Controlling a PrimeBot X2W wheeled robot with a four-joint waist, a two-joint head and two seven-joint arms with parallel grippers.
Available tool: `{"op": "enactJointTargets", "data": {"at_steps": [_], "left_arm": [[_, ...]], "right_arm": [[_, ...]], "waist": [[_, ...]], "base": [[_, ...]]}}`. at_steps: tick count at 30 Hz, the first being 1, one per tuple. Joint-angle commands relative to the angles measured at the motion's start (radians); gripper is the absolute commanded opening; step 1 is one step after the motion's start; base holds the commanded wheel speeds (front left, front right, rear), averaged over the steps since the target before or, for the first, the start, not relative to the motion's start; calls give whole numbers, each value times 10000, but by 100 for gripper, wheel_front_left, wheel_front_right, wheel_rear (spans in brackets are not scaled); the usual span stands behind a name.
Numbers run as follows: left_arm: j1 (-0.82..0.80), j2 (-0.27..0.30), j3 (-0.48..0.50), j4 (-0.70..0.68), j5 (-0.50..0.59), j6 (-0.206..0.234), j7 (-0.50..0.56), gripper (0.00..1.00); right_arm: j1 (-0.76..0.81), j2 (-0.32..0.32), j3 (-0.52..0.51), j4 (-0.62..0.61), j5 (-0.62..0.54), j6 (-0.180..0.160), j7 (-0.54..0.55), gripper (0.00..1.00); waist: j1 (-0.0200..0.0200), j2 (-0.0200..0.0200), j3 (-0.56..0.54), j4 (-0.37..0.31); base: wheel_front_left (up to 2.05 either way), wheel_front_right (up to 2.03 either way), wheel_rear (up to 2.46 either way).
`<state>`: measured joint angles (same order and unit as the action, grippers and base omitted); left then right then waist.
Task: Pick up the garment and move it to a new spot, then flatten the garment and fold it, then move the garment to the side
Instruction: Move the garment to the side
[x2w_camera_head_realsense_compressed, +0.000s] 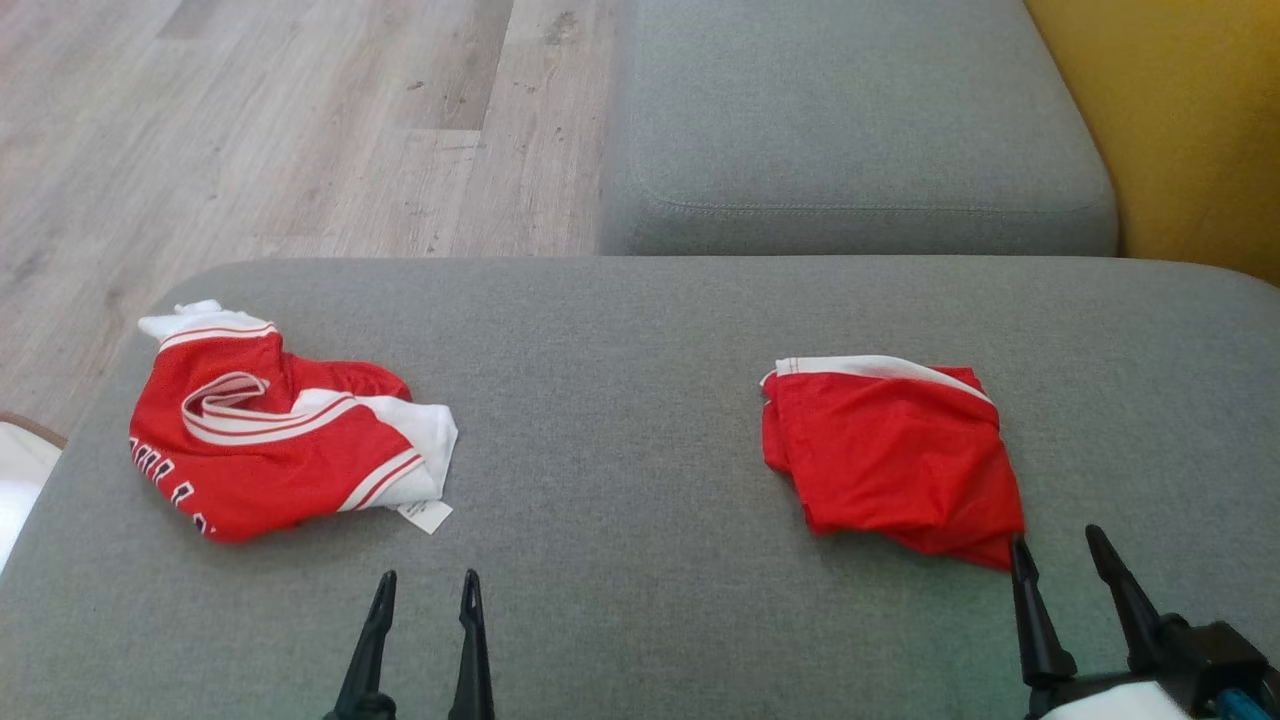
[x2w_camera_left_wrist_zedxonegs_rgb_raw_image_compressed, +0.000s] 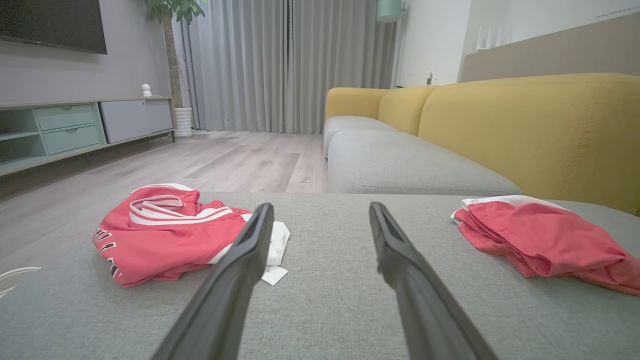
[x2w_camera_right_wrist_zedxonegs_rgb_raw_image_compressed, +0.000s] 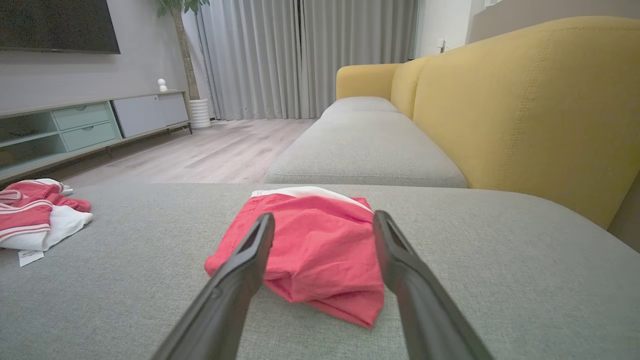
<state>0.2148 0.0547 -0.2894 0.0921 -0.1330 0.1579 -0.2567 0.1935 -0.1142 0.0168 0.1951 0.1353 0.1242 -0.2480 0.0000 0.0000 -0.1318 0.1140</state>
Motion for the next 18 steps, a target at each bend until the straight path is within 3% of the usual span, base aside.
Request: {"op": "enactJointTargets", "data": {"at_steps": [1,18], "left_arm": [[-400,-45,355,-361,77,-1,-51,100],[-547,-45,479,-202,317,-238,-51,100]], "right_arm": [[-312,-121,144,-373,-79,65,-136,100],[-281,-3,119,-430,-148,65,-137,100]], "waist": [[0,0,10,7],[0,0,57,107]], "base": [[0,0,0],[0,0,0]]}}
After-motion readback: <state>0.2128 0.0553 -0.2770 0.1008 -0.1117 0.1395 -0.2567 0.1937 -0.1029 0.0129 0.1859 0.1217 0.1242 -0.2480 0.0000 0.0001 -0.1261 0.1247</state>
